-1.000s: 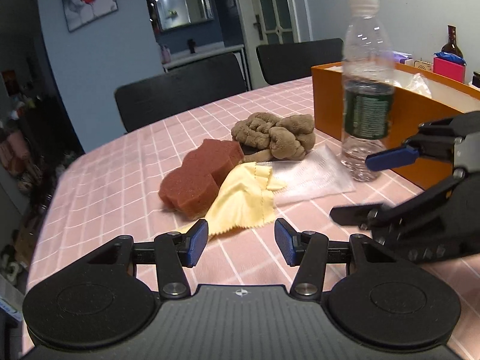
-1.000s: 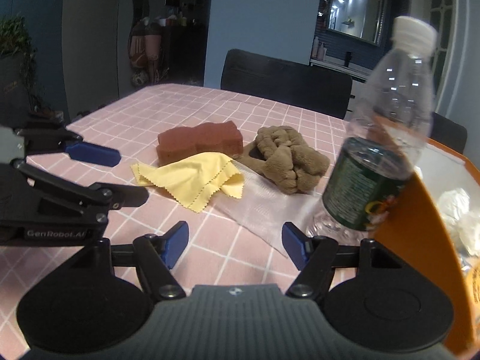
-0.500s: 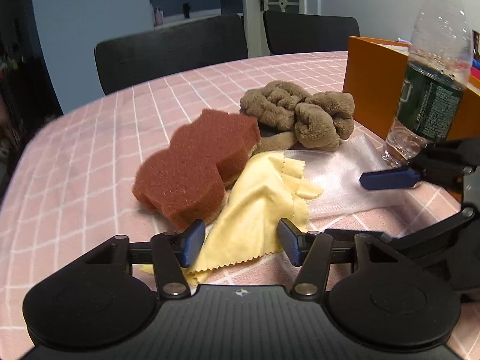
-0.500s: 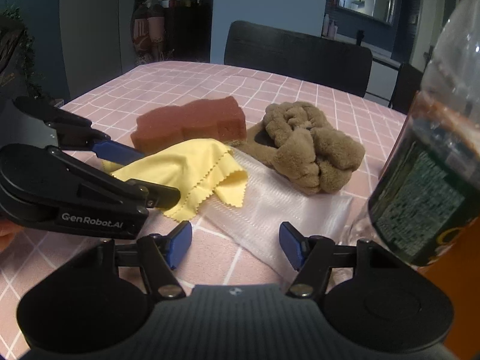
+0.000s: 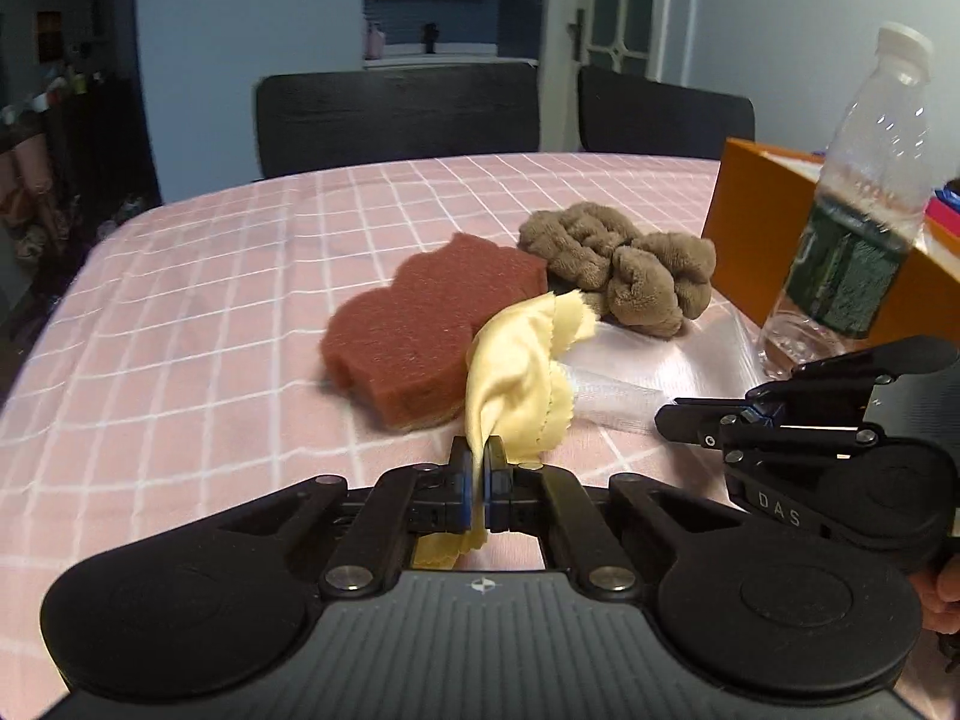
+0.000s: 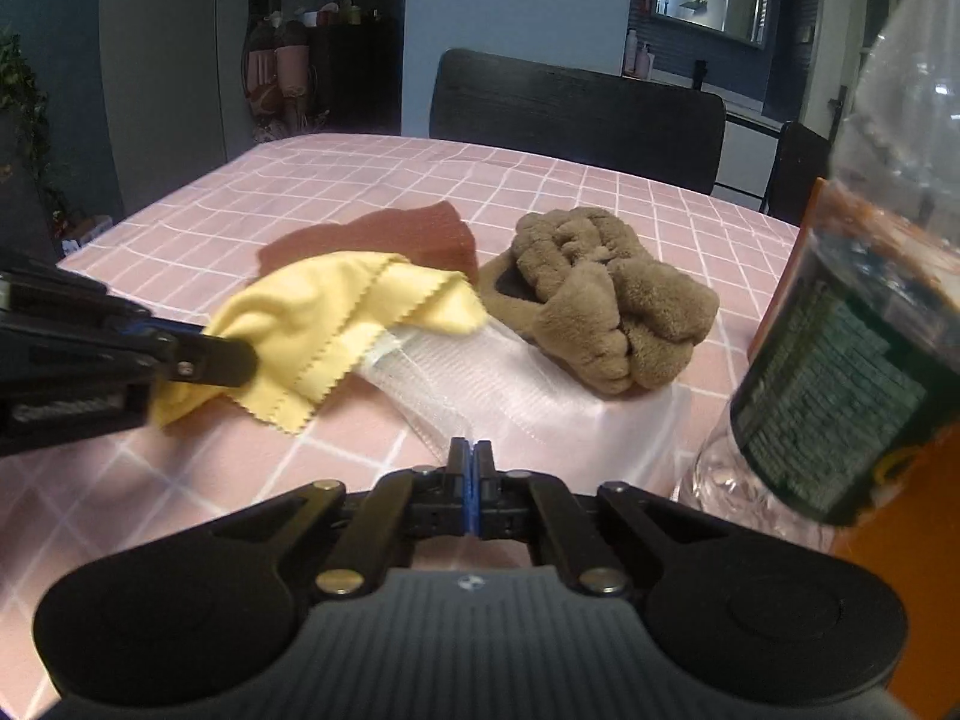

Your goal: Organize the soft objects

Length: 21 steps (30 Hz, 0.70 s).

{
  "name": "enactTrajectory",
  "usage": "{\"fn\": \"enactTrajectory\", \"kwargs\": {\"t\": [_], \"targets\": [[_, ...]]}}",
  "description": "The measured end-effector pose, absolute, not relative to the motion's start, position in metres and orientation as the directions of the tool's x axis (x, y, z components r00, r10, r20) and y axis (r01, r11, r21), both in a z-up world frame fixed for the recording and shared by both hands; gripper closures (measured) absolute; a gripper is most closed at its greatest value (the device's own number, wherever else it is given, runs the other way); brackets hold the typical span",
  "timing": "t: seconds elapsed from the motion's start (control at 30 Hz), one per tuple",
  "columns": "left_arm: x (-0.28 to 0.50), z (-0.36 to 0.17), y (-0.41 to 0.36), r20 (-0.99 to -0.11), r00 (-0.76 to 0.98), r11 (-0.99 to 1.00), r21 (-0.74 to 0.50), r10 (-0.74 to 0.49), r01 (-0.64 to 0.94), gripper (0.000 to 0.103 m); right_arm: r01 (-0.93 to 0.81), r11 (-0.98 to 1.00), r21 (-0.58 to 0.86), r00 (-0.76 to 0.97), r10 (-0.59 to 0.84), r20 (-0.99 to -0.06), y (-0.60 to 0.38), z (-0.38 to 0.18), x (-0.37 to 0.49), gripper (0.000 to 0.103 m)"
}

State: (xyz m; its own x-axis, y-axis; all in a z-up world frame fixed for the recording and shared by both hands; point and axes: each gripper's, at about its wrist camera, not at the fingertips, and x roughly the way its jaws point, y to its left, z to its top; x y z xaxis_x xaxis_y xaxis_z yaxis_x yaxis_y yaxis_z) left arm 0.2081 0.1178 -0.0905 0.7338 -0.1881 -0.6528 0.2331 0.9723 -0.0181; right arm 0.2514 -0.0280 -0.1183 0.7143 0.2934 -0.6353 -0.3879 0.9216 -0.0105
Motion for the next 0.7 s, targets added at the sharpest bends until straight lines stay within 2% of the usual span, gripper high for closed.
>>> {"fn": "enactTrajectory", "kwargs": {"t": [0.27, 0.43, 0.57, 0.6, 0.63, 0.67, 0.7], "targets": [[0.140, -0.078, 0.119, -0.657, 0.730, 0.981, -0.086, -0.187, 0.174, 0.100, -0.370, 0.929, 0.010, 0.714, 0.291, -0.637, -0.046, -0.102, 0.189, 0.103], [0.102, -0.083, 0.104, -0.683, 0.714, 0.981, -0.020, -0.153, 0.191, 0.100, -0.371, 0.929, 0.008, 0.701, 0.286, -0.653, -0.063, -0.102, 0.141, 0.103], [0.084, -0.087, 0.098, -0.709, 0.687, 0.978, -0.014, -0.156, 0.207, 0.099, -0.371, 0.928, 0.028, 0.678, 0.292, -0.675, -0.074, -0.109, 0.115, 0.103], [0.081, -0.088, 0.097, -0.708, 0.690, 0.978, -0.006, -0.152, 0.209, 0.098, -0.377, 0.926, 0.031, 0.675, 0.298, -0.675, -0.075, -0.110, 0.111, 0.101], [0.078, -0.090, 0.094, -0.702, 0.698, 0.978, 0.007, -0.143, 0.208, 0.093, -0.384, 0.923, 0.029, 0.675, 0.302, -0.673, -0.075, -0.112, 0.107, 0.099], [0.076, -0.091, 0.093, -0.697, 0.704, 0.978, 0.024, -0.133, 0.209, 0.082, -0.384, 0.923, 0.021, 0.684, 0.299, -0.666, -0.076, -0.112, 0.104, 0.093], [0.073, -0.091, 0.091, -0.687, 0.715, 0.976, 0.040, -0.128, 0.213, 0.074, -0.386, 0.923, 0.009, 0.694, 0.296, -0.656, -0.077, -0.112, 0.100, 0.069]]}}
